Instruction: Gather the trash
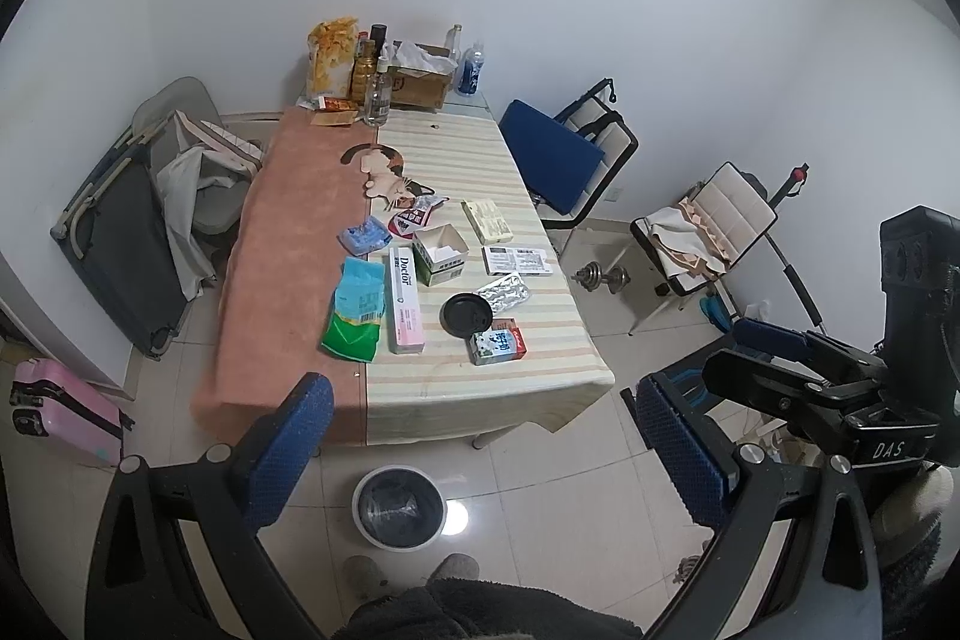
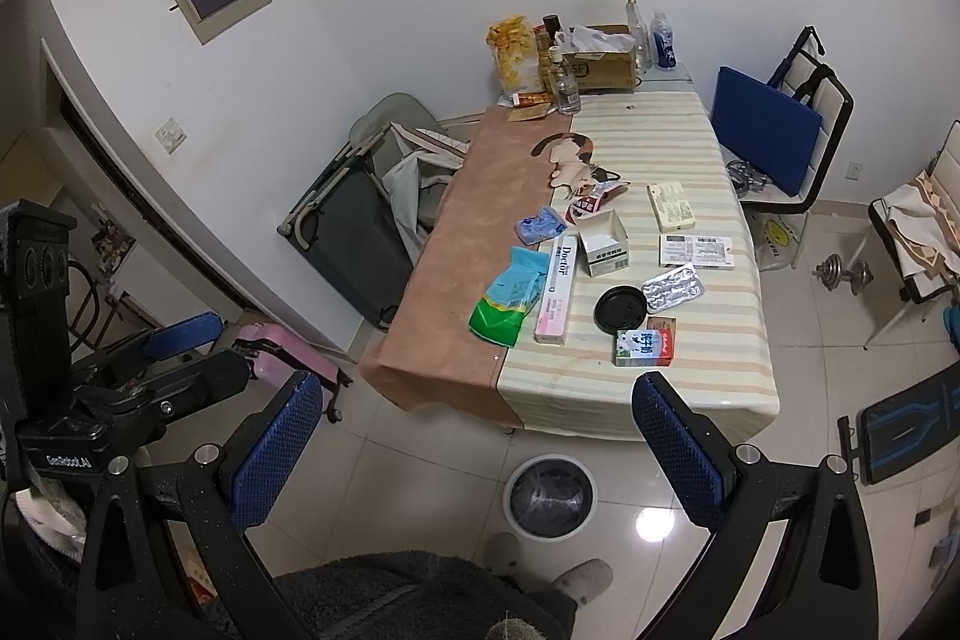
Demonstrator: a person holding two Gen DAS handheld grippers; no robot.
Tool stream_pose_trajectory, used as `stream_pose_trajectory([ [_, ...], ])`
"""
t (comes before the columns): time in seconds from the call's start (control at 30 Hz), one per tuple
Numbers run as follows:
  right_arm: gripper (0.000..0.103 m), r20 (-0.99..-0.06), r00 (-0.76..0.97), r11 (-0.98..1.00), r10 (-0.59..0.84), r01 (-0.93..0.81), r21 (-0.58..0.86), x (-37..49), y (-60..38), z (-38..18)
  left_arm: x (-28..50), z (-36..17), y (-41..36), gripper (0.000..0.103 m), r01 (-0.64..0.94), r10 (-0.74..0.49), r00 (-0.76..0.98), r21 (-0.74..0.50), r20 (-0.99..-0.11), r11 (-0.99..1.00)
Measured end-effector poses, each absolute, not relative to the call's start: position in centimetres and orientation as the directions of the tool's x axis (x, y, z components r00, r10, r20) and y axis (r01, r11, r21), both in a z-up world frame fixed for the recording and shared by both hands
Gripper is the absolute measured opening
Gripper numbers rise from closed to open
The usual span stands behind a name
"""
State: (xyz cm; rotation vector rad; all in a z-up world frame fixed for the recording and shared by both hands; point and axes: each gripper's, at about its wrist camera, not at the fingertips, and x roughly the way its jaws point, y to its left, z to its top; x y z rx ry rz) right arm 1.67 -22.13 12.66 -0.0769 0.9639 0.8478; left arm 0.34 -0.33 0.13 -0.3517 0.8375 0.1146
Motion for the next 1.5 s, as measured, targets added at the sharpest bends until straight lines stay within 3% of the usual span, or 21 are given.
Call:
stream_pose_trajectory([
  [1.5, 0.103, -0.738, 0.272, 0.67, 0.617, -0.673, 0.313, 1.2, -20.6, 13.3, 0.1, 1.3, -0.7, 0.103, -0.215, -0.079, 0.685, -0.305, -0.724, 0.928],
])
